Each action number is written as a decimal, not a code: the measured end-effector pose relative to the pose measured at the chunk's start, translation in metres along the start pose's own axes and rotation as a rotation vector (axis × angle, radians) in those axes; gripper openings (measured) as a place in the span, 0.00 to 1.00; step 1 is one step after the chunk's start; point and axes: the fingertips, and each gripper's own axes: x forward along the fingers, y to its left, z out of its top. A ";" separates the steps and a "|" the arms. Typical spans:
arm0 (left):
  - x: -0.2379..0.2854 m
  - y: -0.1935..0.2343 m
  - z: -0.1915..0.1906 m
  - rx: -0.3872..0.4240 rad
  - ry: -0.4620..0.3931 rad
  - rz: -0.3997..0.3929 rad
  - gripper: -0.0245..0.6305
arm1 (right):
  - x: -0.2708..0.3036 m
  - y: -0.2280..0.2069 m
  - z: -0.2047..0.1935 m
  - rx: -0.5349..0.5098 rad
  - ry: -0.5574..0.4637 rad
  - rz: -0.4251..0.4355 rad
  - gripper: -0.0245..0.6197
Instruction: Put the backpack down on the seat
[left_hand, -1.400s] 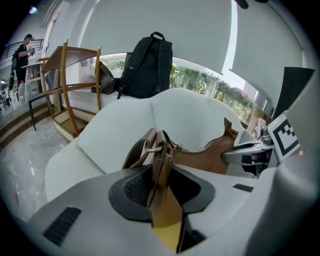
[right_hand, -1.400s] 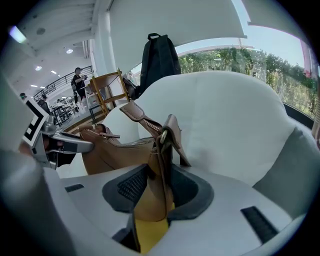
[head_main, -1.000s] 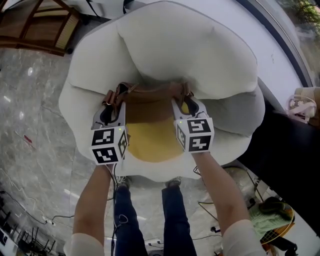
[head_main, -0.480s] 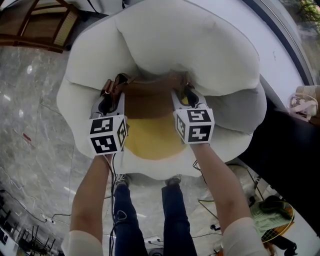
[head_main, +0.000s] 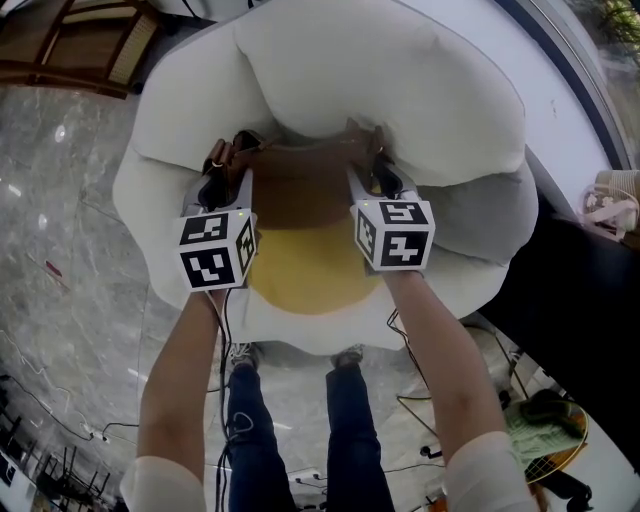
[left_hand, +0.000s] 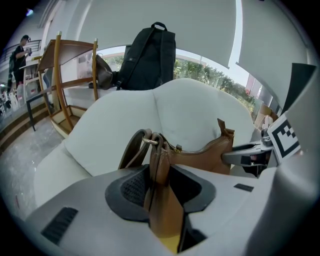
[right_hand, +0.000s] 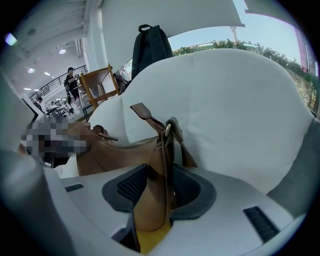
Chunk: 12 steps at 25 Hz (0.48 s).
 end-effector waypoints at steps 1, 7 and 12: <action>0.001 0.001 0.001 -0.003 -0.001 -0.001 0.22 | 0.001 0.000 0.000 -0.005 0.003 -0.003 0.28; 0.005 0.004 0.006 -0.018 -0.028 -0.011 0.25 | 0.003 -0.005 0.006 -0.010 -0.004 -0.015 0.32; -0.003 0.007 0.006 -0.010 -0.043 -0.001 0.26 | -0.005 -0.001 -0.003 0.020 -0.004 -0.015 0.37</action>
